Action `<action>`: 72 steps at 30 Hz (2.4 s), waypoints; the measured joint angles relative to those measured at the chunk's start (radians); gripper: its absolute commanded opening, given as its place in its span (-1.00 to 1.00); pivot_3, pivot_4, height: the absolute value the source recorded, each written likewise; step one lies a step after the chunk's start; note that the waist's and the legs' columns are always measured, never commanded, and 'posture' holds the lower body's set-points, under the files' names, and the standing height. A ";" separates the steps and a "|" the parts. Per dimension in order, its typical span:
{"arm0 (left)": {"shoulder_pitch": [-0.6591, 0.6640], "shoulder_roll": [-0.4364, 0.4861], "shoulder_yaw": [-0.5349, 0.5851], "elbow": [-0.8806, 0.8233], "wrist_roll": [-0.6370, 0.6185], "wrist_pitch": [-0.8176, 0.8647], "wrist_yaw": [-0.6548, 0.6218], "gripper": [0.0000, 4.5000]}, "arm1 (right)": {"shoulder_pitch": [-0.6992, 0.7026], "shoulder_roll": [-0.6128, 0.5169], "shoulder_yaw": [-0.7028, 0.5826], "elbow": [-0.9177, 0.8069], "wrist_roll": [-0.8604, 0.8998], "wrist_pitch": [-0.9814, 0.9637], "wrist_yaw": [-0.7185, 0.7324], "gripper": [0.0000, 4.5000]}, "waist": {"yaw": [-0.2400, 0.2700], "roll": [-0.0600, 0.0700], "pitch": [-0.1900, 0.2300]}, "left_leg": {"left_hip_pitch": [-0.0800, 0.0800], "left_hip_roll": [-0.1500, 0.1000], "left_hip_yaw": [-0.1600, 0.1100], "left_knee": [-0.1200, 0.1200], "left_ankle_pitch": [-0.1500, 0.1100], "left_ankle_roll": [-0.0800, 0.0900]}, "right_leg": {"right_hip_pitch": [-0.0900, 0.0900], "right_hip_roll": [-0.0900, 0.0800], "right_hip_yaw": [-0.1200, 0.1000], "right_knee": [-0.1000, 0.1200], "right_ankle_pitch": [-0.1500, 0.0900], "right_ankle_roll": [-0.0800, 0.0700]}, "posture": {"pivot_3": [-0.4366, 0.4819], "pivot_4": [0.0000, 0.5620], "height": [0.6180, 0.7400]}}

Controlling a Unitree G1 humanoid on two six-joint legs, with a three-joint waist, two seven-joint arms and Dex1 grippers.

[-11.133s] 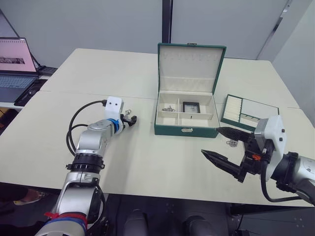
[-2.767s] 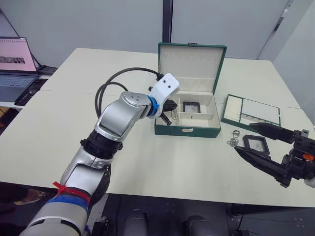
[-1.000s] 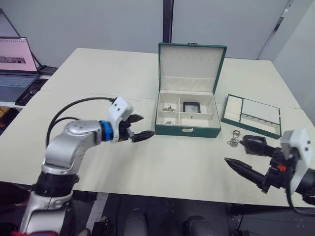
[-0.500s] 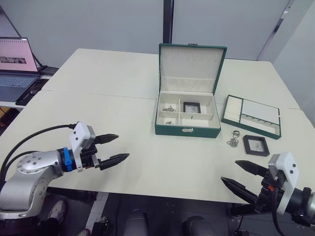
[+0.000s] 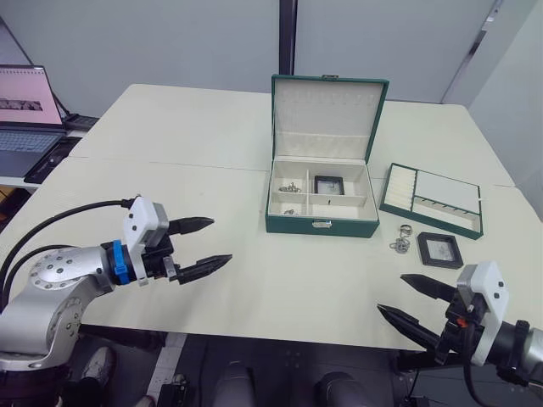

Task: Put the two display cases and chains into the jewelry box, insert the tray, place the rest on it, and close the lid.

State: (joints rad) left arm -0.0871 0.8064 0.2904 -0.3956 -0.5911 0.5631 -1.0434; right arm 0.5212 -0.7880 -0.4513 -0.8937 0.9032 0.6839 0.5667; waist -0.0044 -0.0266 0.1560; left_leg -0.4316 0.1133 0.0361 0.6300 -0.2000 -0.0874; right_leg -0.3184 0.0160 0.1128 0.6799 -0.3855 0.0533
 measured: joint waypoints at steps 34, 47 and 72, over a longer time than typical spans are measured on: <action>-0.188 0.019 -0.186 -0.016 -0.108 -0.048 -0.149 0.99 | -0.117 -0.296 -0.154 0.154 -0.048 0.155 0.082 1.00 | 0.000 0.001 0.000 | 0.001 -0.001 0.001 0.000 0.000 0.000 | 0.000 0.000 0.001 -0.001 0.000 0.000 | -0.05 -0.47 1.00; -0.153 0.001 -0.196 0.001 -0.086 -0.084 -0.136 0.99 | -0.477 -0.532 0.259 0.581 -0.377 0.020 0.379 1.00 | -0.005 0.006 0.004 | 0.001 0.000 0.003 0.001 0.000 0.000 | -0.001 0.000 0.003 0.000 0.000 0.000 | -0.05 -0.47 1.00; -0.114 0.002 -0.184 -0.046 -0.108 -0.069 -0.076 0.99 | -0.825 -0.429 0.612 0.914 -0.747 -0.177 0.606 1.00 | -0.007 0.010 0.006 | 0.002 0.000 0.005 0.002 0.001 -0.001 | -0.001 0.000 0.004 0.000 0.000 0.000 | -0.05 -0.47 1.00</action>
State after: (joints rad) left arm -0.2015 0.8085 0.1067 -0.4418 -0.6992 0.4939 -1.1189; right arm -0.3034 -1.2172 0.1610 0.0207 0.1563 0.5068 1.1731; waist -0.0116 -0.0165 0.1621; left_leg -0.4292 0.1135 0.0409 0.6318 -0.1991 -0.0888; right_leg -0.3192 0.0156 0.1169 0.6804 -0.3855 0.0532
